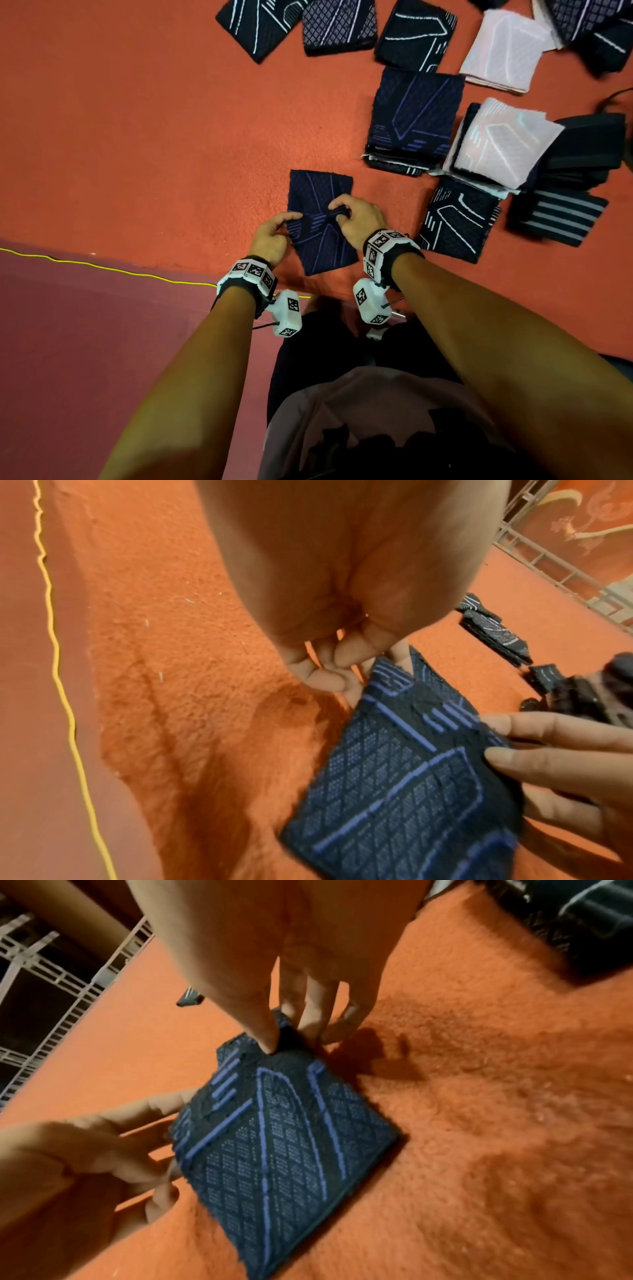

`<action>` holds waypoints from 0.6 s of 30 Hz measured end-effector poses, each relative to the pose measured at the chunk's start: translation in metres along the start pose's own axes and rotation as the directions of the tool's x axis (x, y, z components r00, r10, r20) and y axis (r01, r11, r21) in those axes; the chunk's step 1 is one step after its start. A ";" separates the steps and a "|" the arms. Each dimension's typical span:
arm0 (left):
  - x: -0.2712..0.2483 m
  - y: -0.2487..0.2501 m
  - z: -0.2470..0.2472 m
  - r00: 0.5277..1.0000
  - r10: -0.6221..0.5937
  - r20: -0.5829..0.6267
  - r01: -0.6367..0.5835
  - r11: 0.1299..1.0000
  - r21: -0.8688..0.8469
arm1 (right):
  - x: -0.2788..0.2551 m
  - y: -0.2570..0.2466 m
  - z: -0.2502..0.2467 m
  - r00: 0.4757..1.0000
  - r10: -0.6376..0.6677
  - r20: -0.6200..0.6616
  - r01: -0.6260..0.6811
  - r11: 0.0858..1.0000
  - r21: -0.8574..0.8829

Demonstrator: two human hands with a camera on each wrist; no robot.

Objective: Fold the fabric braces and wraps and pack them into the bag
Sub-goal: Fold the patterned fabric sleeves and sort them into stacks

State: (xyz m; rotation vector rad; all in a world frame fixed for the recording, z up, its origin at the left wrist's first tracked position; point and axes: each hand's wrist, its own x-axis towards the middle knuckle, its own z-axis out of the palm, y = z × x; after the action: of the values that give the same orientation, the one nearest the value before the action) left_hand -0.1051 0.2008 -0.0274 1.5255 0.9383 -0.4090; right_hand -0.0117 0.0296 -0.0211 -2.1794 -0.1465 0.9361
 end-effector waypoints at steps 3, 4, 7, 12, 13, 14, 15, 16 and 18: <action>0.008 -0.013 -0.007 0.998 0.036 0.044 -0.039 0.997 0.074 | 0.000 0.002 -0.001 0.996 0.033 0.079 -0.030 0.999 -0.040; 0.009 -0.013 -0.007 0.999 0.005 0.048 -0.008 0.998 0.061 | -0.001 0.004 -0.002 0.995 0.044 0.094 -0.039 0.998 -0.048; 0.012 -0.014 -0.006 0.998 -0.032 0.050 0.030 0.999 0.041 | -0.001 0.008 -0.004 0.993 0.063 0.099 -0.061 0.998 -0.027; 0.008 -0.017 -0.011 0.995 0.034 0.094 -0.038 0.998 0.043 | -0.003 0.009 -0.006 0.989 0.072 0.130 -0.072 0.997 -0.004; 0.009 -0.018 -0.012 0.995 0.030 0.099 -0.034 0.999 0.036 | -0.004 0.008 -0.006 0.989 0.072 0.133 -0.069 0.997 -0.024; 0.008 -0.018 -0.012 0.994 0.028 0.108 -0.031 0.999 0.027 | -0.004 0.008 -0.006 0.988 0.075 0.137 -0.072 0.997 -0.028; 0.007 -0.018 -0.013 0.993 0.025 0.119 -0.026 1.000 0.010 | -0.004 0.008 -0.006 0.988 0.074 0.136 -0.073 0.997 -0.014; 0.007 -0.018 -0.014 0.991 0.023 0.131 -0.022 1.000 -0.006 | -0.004 0.008 -0.005 0.989 0.072 0.127 -0.073 0.997 0.007; 0.007 -0.015 -0.015 0.989 0.026 0.147 -0.025 1.000 -0.005 | -0.003 0.009 -0.004 0.993 0.066 0.098 -0.070 0.997 0.033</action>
State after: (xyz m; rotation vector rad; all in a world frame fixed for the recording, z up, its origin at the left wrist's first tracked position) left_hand -0.1161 0.2163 -0.0397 1.4822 0.8029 -0.4949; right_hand -0.0131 0.0193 -0.0235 -2.1178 -0.1009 1.0752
